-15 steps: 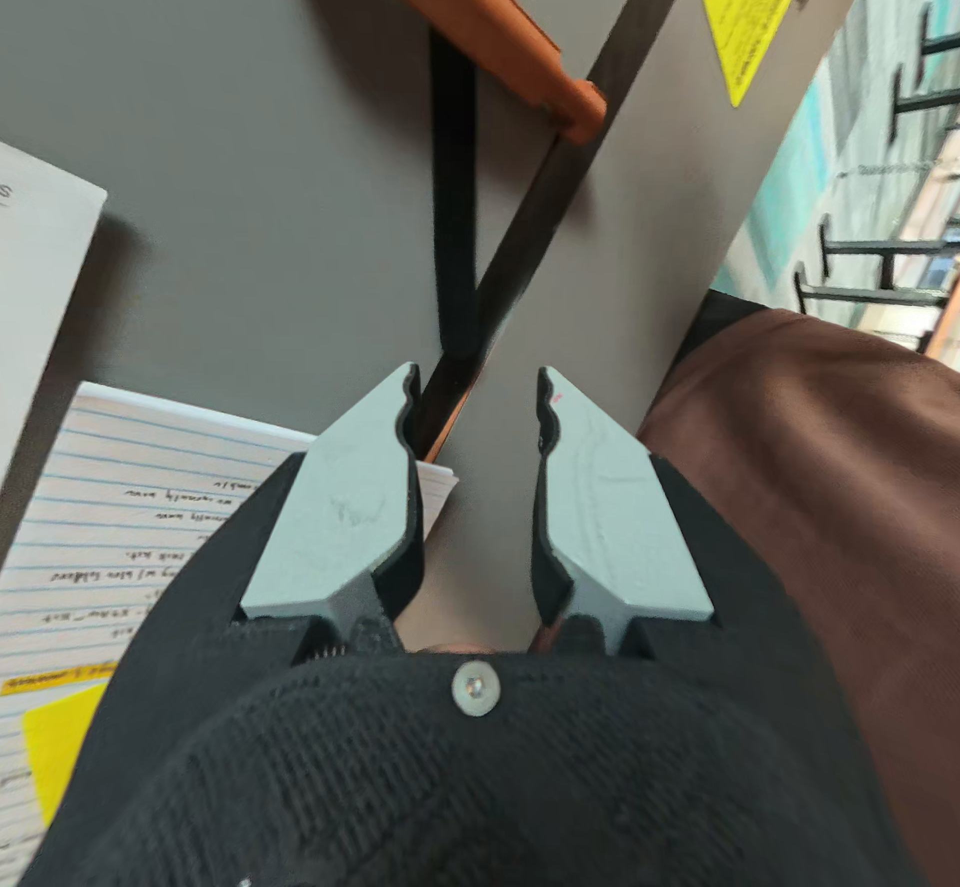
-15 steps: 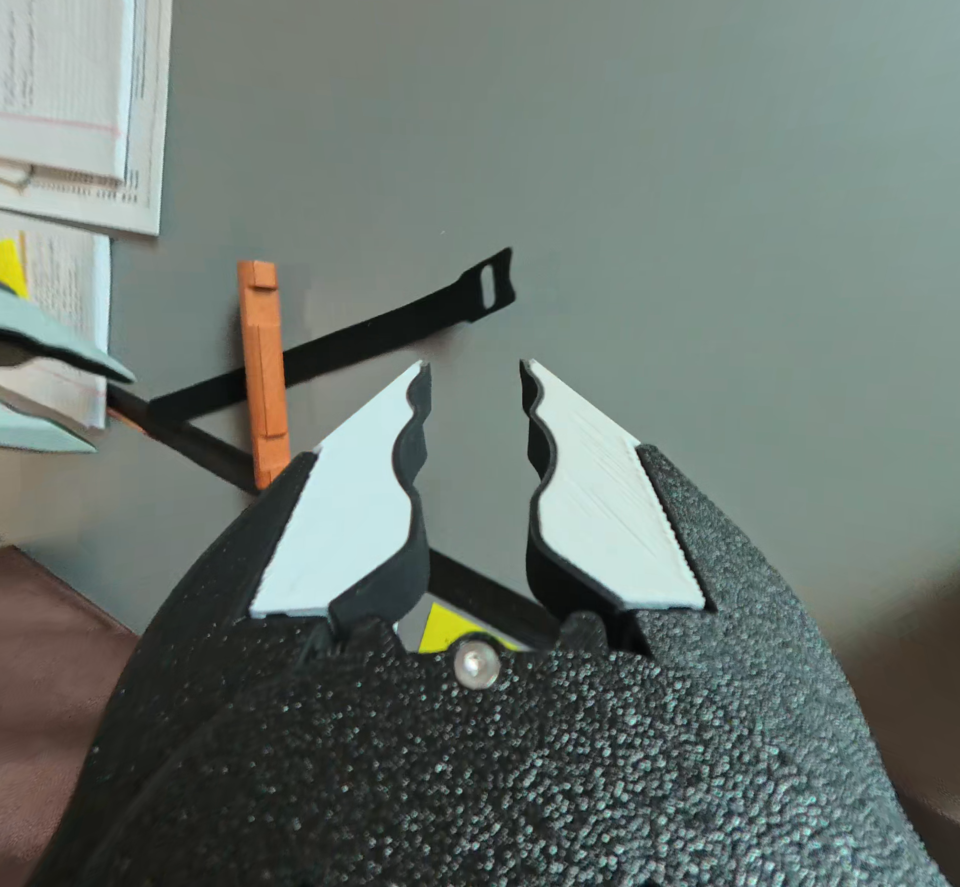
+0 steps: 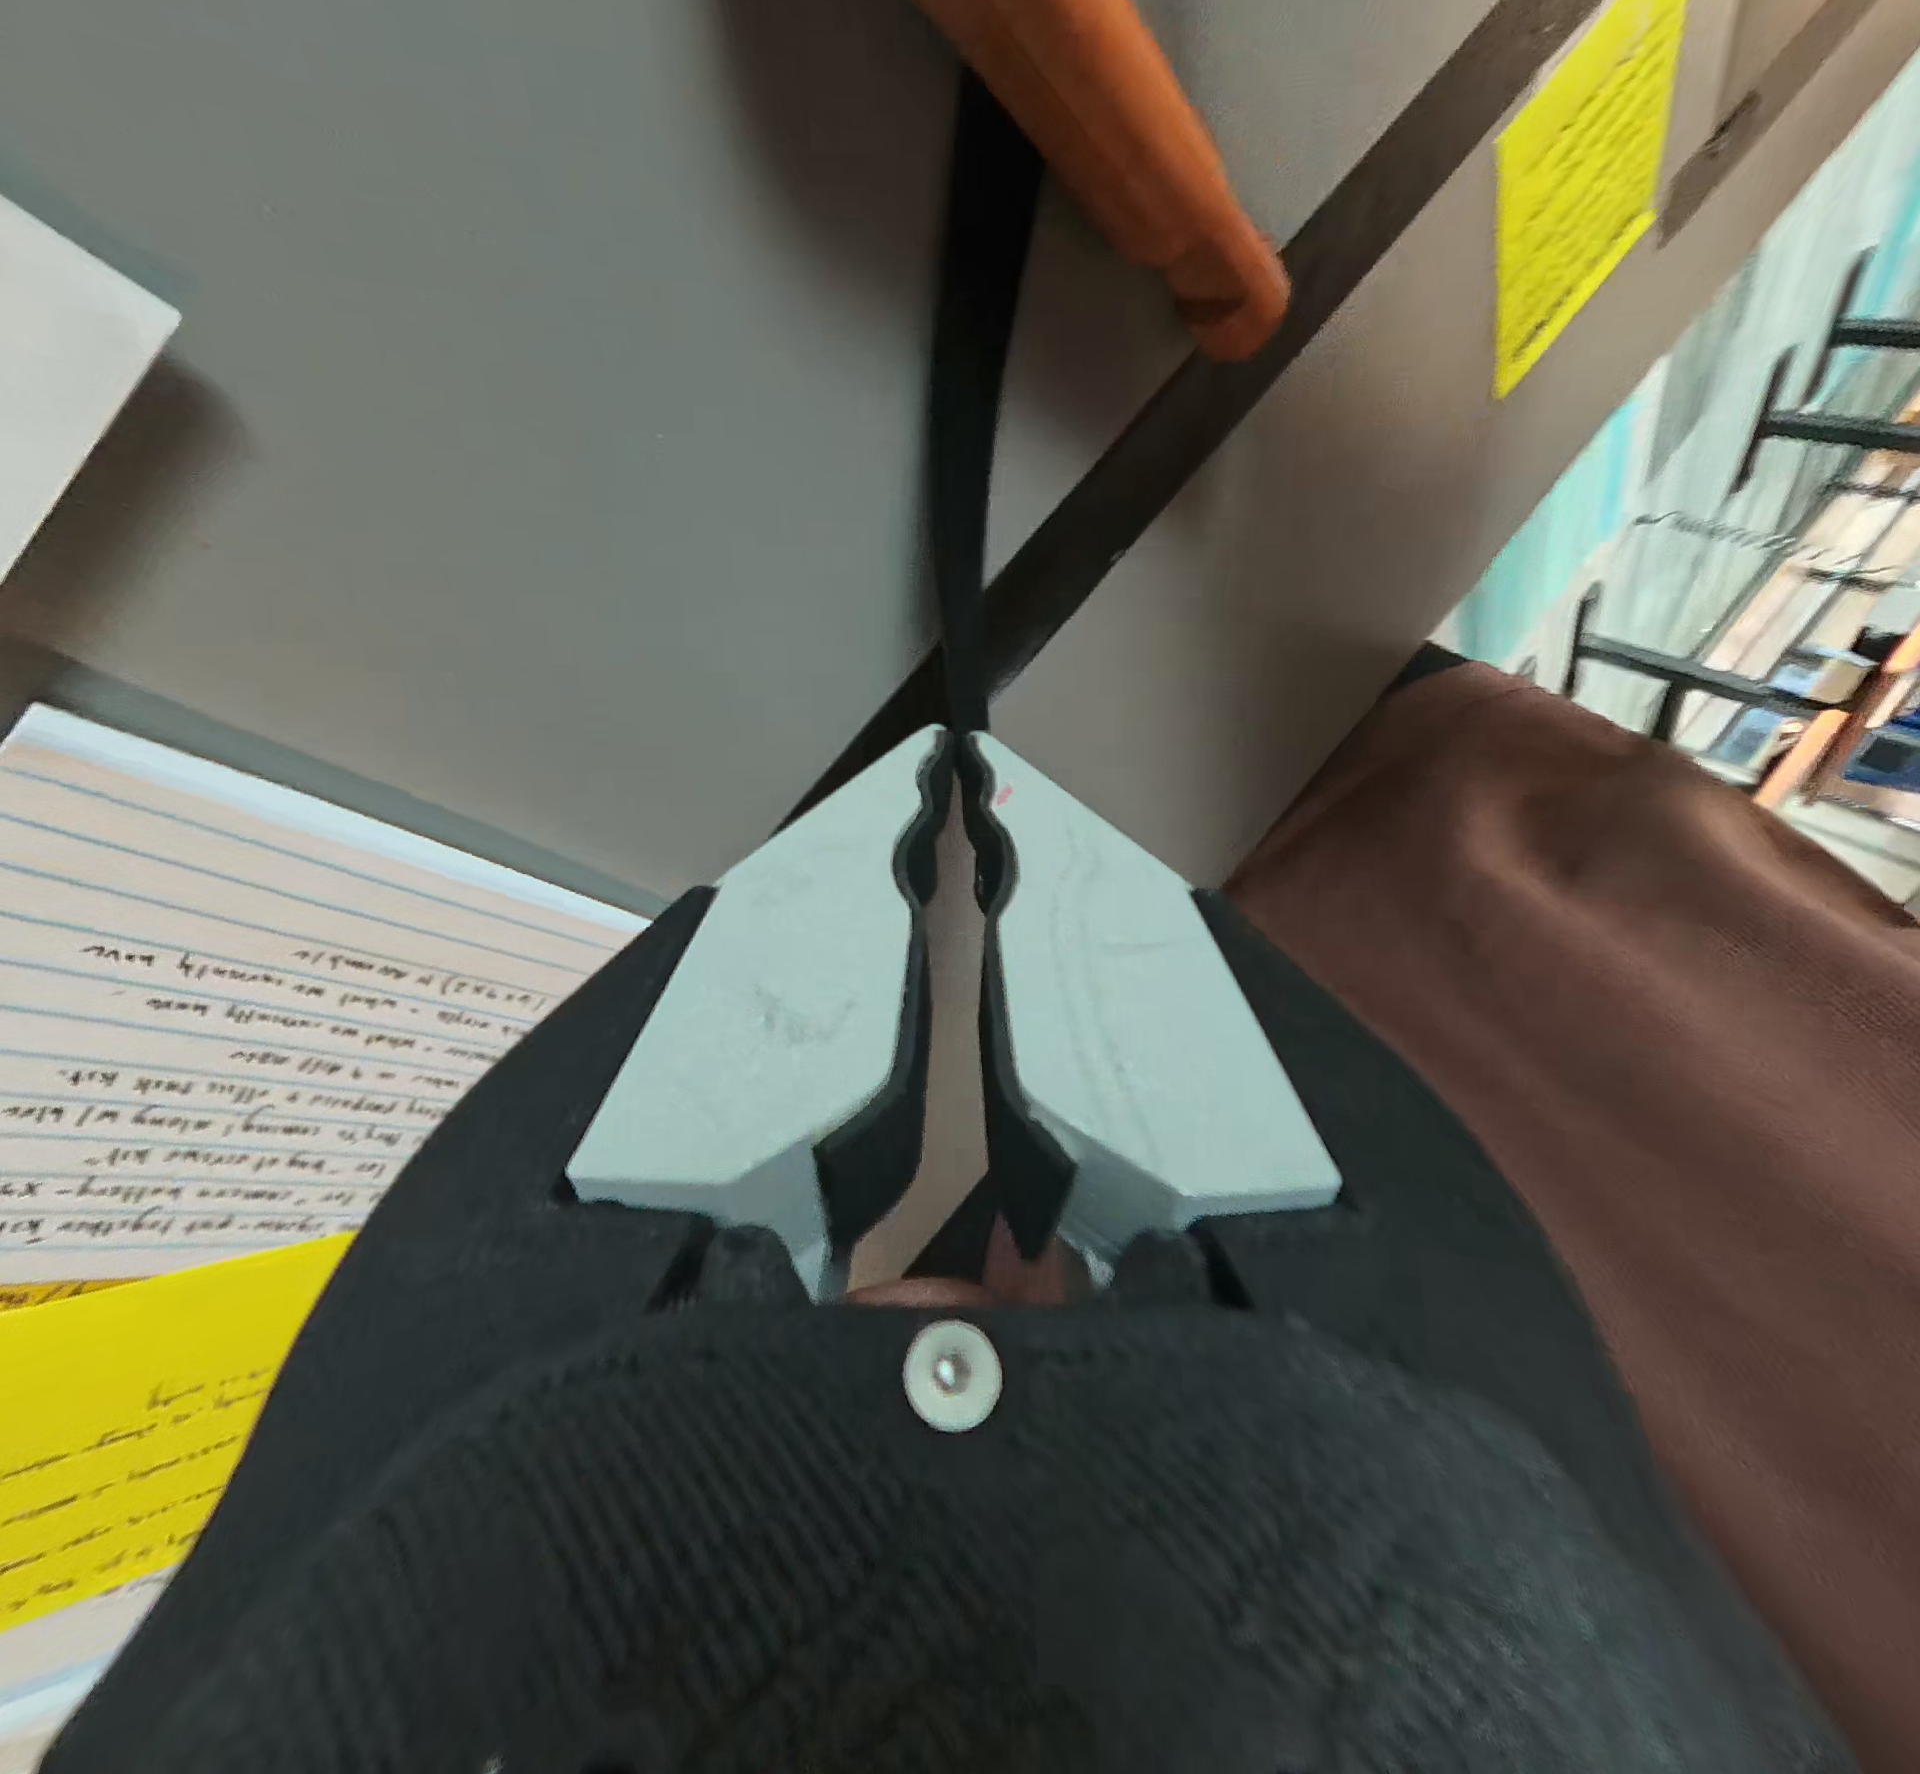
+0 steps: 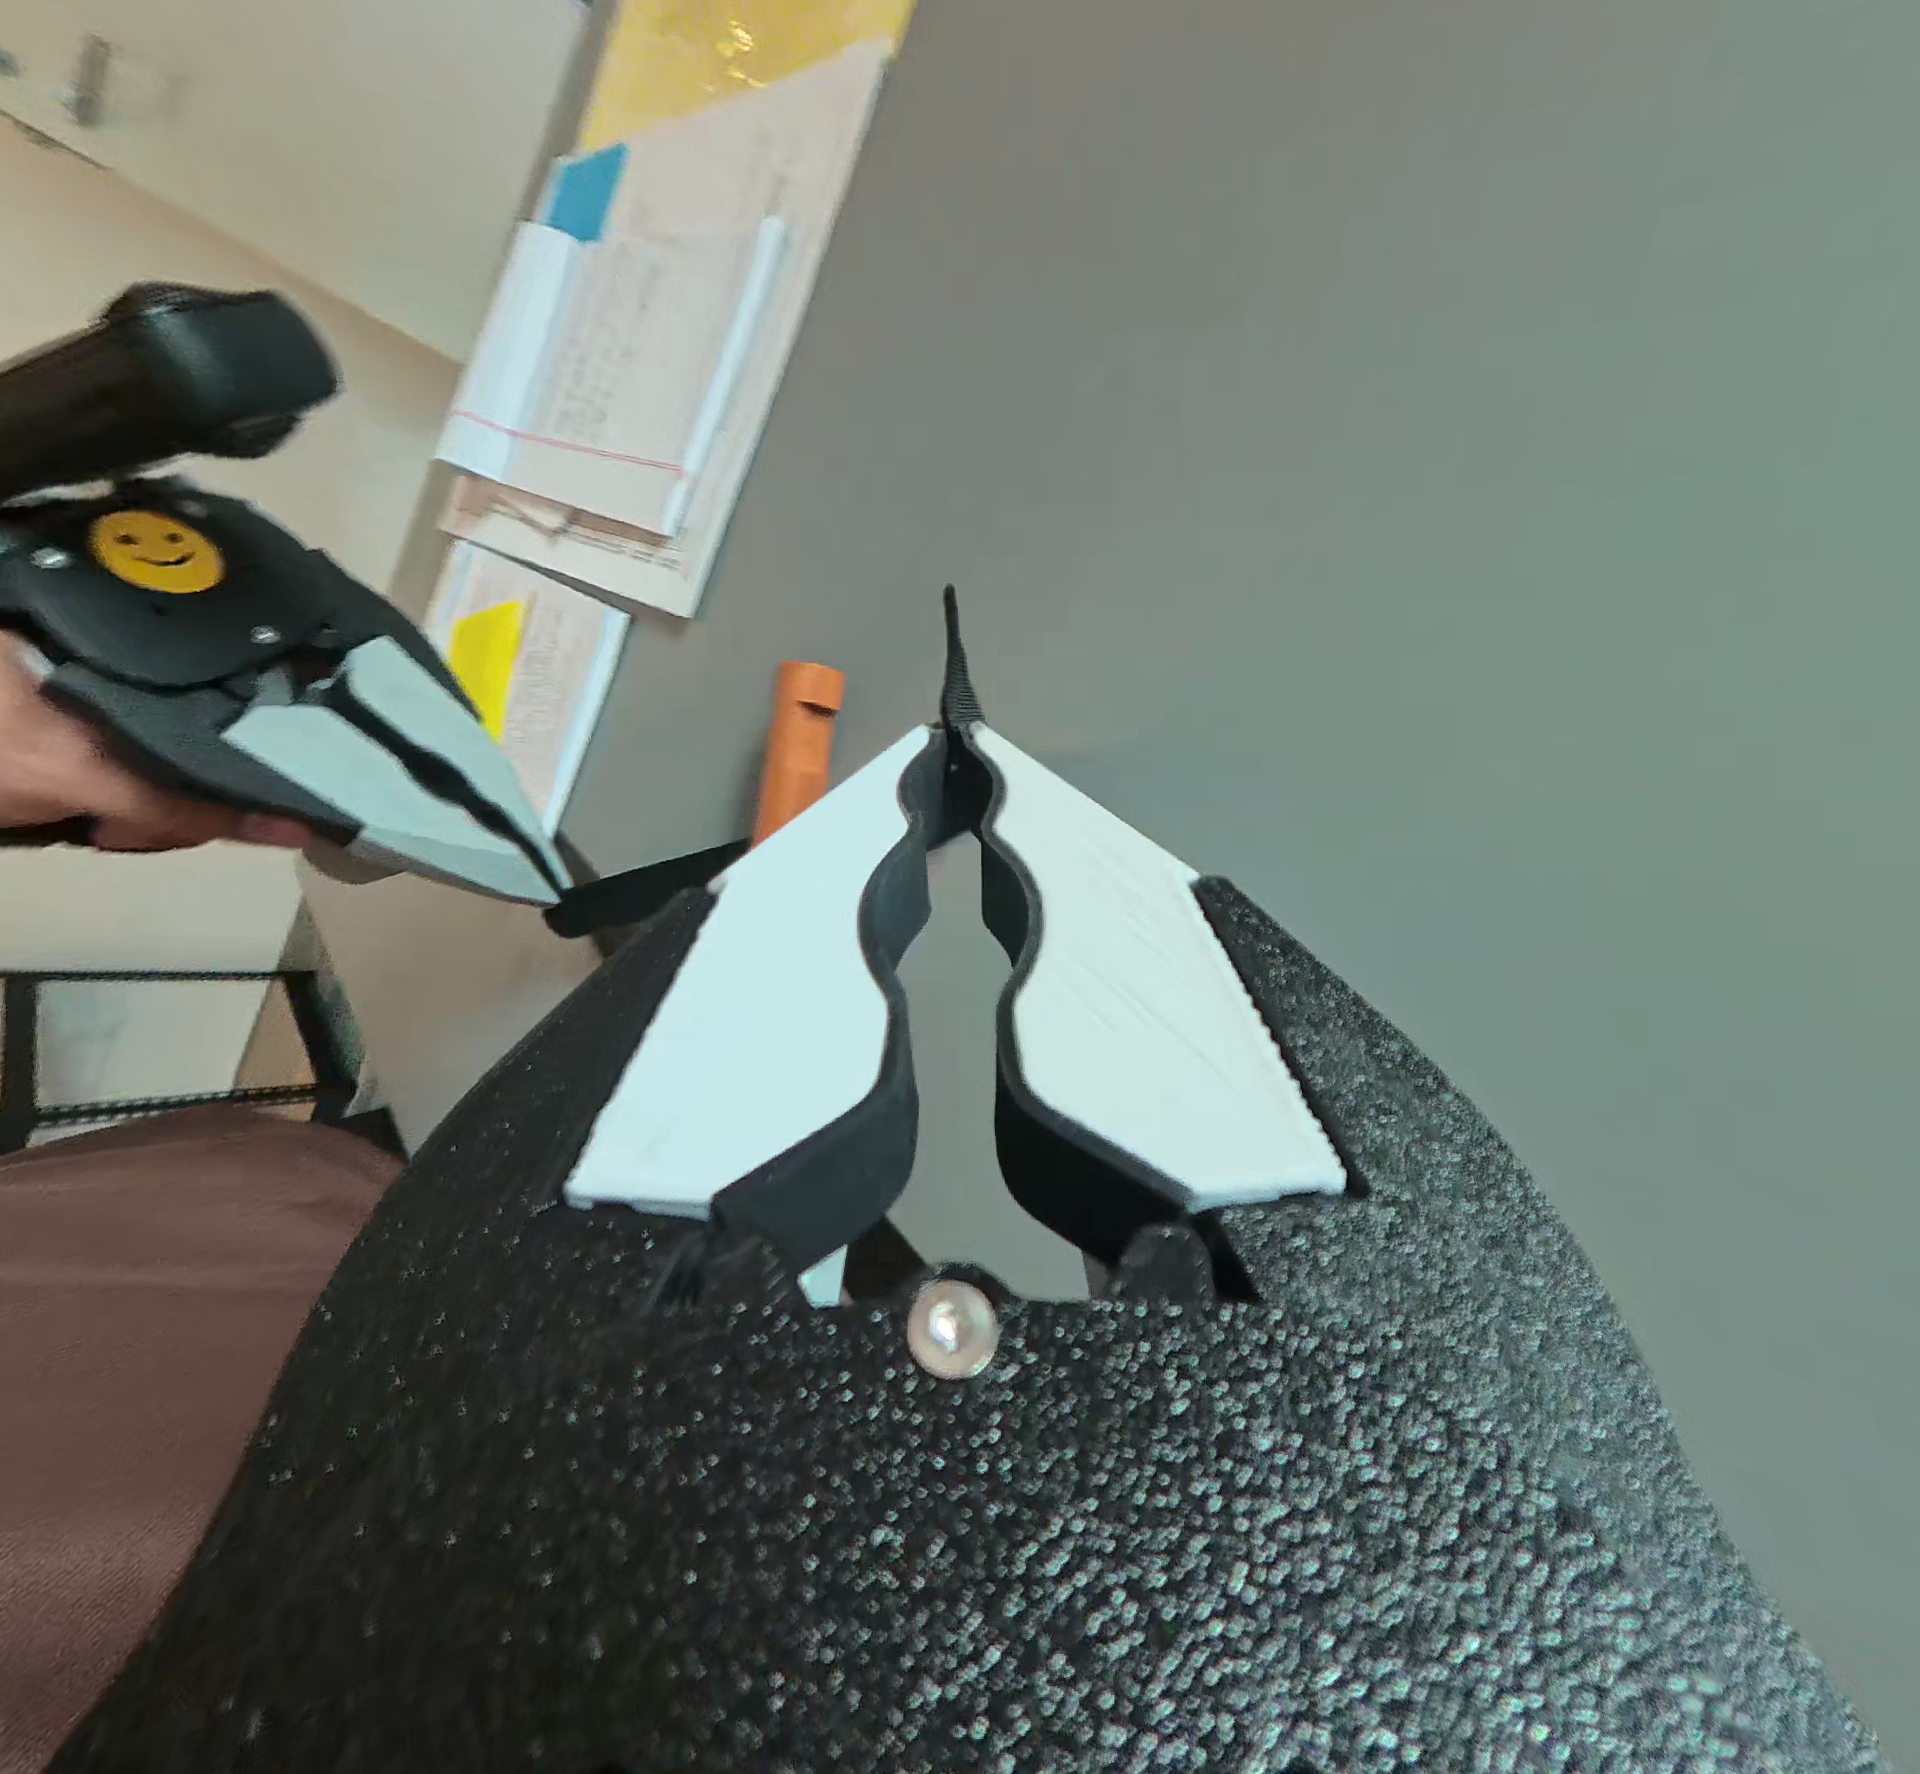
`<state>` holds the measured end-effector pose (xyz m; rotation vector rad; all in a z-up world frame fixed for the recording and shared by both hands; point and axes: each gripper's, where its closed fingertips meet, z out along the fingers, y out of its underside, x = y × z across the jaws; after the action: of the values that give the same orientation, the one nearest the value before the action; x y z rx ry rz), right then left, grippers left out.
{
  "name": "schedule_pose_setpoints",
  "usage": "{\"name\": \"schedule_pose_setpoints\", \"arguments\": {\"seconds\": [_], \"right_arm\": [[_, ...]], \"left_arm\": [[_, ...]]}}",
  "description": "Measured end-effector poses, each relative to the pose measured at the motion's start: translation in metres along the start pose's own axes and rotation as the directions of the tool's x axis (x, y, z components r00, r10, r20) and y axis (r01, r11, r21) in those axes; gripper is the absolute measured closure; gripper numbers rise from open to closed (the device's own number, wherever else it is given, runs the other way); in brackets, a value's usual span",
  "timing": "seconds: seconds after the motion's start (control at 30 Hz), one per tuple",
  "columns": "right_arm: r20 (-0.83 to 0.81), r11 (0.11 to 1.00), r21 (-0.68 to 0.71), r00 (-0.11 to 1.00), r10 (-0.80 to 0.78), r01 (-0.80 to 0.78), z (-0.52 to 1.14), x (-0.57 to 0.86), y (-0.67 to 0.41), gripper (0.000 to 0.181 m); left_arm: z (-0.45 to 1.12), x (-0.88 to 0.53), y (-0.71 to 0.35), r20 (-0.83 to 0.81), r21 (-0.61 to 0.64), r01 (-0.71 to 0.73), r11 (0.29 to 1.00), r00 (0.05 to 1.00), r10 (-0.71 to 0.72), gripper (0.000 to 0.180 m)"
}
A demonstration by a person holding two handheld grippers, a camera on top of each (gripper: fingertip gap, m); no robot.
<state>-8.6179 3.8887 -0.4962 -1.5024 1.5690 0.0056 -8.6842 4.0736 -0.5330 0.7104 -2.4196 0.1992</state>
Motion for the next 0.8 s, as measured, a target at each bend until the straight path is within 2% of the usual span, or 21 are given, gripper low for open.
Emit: {"name": "schedule_pose_setpoints", "arguments": {"seconds": [0.1,0.2,0.43,0.6,0.8], "right_arm": [[0.076,0.998,0.015,0.995,-0.063,0.062,-0.002,-0.030,0.001,0.181],[0.108,0.990,-0.030,0.986,-0.130,0.134,0.007,-0.057,0.011,0.181],[0.095,0.977,-0.136,0.984,-0.152,0.164,0.035,-0.088,0.046,0.180],[0.028,0.951,-0.223,0.977,-0.213,0.213,0.044,-0.087,0.067,0.179],[-0.044,0.943,-0.240,0.968,-0.247,0.230,0.052,-0.083,0.068,0.179]], "left_arm": [[-0.006,0.005,0.001,-0.052,0.026,0.015,1.000,0.999,-0.014,0.180],[-0.009,0.015,-0.006,-0.160,0.052,0.060,0.997,0.986,-0.051,0.180],[-0.037,0.054,-0.043,-0.473,0.143,0.171,0.975,0.877,-0.085,0.180],[-0.044,0.040,-0.041,-0.451,0.163,0.134,0.978,0.891,-0.047,0.180],[-0.043,0.042,-0.028,-0.476,0.135,0.108,0.985,0.879,-0.032,0.180]]}}
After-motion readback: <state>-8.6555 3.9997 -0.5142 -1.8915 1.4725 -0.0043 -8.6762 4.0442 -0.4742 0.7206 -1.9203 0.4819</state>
